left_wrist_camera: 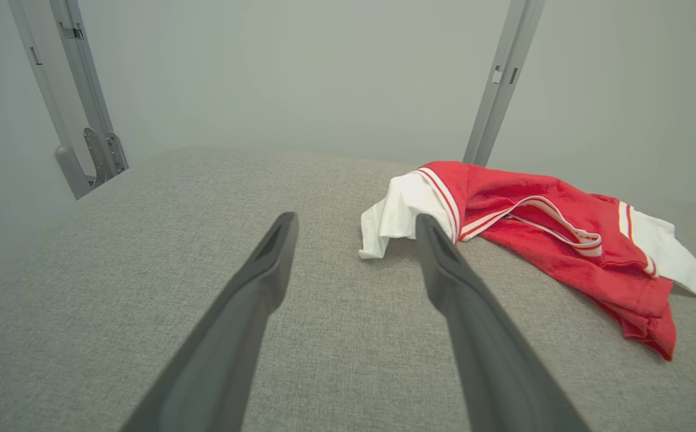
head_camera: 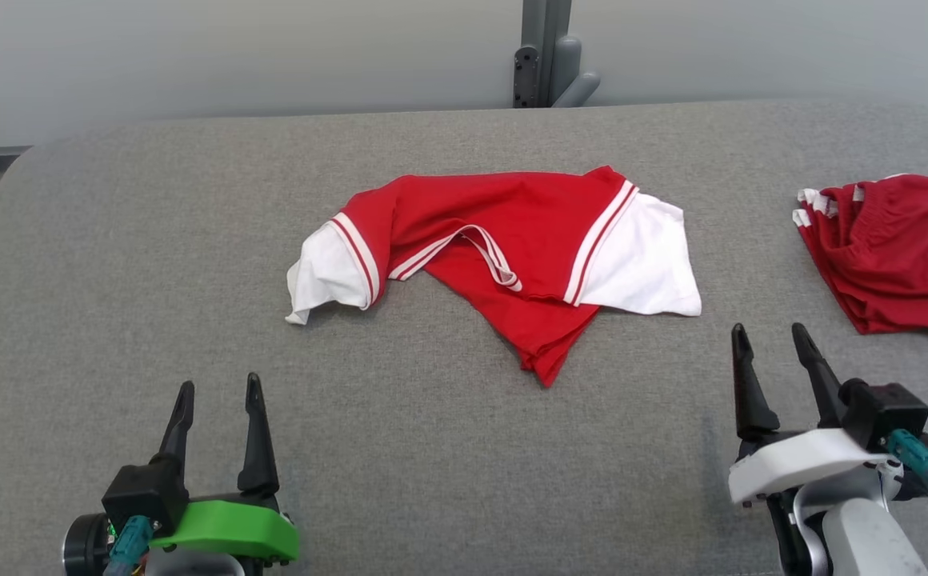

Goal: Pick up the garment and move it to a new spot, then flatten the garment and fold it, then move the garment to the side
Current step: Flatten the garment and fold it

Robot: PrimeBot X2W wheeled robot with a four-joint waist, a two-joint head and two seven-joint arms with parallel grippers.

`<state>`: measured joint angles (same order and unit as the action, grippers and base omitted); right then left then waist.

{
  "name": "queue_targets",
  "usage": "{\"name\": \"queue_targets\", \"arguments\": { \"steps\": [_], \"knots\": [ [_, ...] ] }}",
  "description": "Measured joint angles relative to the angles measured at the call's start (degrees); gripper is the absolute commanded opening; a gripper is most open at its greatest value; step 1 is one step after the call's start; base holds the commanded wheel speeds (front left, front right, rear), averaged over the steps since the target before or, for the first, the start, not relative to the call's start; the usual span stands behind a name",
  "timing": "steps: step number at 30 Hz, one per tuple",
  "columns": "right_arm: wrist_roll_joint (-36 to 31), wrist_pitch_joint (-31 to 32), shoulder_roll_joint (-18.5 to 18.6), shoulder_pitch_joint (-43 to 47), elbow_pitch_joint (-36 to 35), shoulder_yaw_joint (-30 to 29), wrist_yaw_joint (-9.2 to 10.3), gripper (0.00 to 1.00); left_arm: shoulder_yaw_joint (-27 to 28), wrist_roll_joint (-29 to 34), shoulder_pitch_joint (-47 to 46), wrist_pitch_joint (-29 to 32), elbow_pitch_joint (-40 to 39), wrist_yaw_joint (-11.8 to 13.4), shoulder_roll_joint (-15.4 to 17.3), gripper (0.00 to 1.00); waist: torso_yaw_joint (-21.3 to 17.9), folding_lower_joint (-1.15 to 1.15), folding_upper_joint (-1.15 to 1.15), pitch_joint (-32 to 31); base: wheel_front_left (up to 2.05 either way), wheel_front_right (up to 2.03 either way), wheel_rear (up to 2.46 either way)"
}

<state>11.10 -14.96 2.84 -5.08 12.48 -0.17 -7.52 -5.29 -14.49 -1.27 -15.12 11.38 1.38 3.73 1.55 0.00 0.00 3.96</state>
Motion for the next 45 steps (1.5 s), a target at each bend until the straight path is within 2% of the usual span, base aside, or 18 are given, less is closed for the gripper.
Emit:
{"name": "queue_targets", "arguments": {
  "steps": [8, 16, 24, 29, 30, 31, 32, 33, 38, 40, 45],
  "knots": [
    [-1.55, 2.47, -0.01, -10.68, 15.08, -6.1, 0.0, 1.0, -1.01, 0.44, -1.47, -0.01, -0.01, -0.55, -0.58, 1.0, 3.48, 0.0, 0.0, 1.72, 0.0, 0.0, 0.0],
    [-8.01, 3.87, -0.04, -20.7, 29.91, -15.32, 0.0, 1.0, -2.09, -0.01, -2.76, 0.0, 0.3, -0.57, -0.77, 1.0, 8.95, 0.0, 0.0, 4.12, 0.0, 0.0, 0.0],
    [-13.44, 3.79, -0.09, -25.38, 41.12, -24.54, -0.01, 1.0, -2.9, -1.01, -2.93, -0.01, 0.53, -0.09, -0.8, 1.0, 14.01, 0.0, 0.0, 6.28, 0.0, 0.0, 0.0],
    [-13.5, 2.64, 0.26, -28.59, 46.93, -27.14, 0.03, 1.0, -2.96, -1.02, -2.93, 0.0, 0.8, 0.15, -0.8, 1.0, 15.13, 0.0, 0.0, 6.74, 0.0, 0.0, 0.0],
    [-13.51, 2.21, 0.3, -29.03, 47.8, -27.37, 0.04, 0.67, -2.99, -1.01, -2.93, 0.0, 0.81, 0.14, -0.81, 1.0, 15.07, 0.0, 0.0, 6.66, 0.0, 0.0, 0.0],
    [-13.72, 1.99, 0.33, -29.42, 48.58, -27.61, 0.04, 0.42, -3.11, -0.96, -2.93, -0.01, 0.81, 0.14, -0.81, 1.0, 14.98, 0.0, 0.0, 6.57, 0.0, 0.0, 0.0],
    [-13.97, 1.67, 0.33, -29.72, 49.22, -27.88, 0.04, 0.33, -3.19, -0.85, -2.93, 0.0, 0.8, 0.14, -0.81, 1.0, 14.89, 0.0, 0.0, 6.5, 0.0, 0.0, 0.0],
    [-14.45, 1.41, 0.34, -29.94, 49.67, -27.94, 0.04, 0.0, -3.27, -0.82, -2.94, -0.01, 0.8, 0.14, -0.81, 1.0, 14.83, 0.0, 0.0, 6.44, 0.0, 0.0, 0.0],
    [-12.54, 0.23, 0.04, -32.0, 51.13, -24.5, 0.03, 0.0, -3.2, -0.47, -2.94, 0.0, 1.14, 0.03, -0.83, 1.0, 14.62, 0.0, 0.0, 6.01, 0.0, 0.0, 0.0],
    [-7.0, 0.13, -0.03, -33.21, 50.14, -18.91, 0.03, 0.0, -3.15, -0.41, -2.93, 0.0, 1.43, -0.35, -0.85, 1.0, 14.59, 0.0, 0.0, 5.66, 0.0, 0.0, 0.0],
    [8.48, -0.09, 0.11, -28.92, 36.44, -1.85, 0.03, 0.0, -2.96, -0.15, -2.83, 0.0, 1.72, -0.4, -0.86, 1.0, 14.36, 0.0, 0.0, 4.72, 0.0, 0.0, 0.0]
  ]
}}
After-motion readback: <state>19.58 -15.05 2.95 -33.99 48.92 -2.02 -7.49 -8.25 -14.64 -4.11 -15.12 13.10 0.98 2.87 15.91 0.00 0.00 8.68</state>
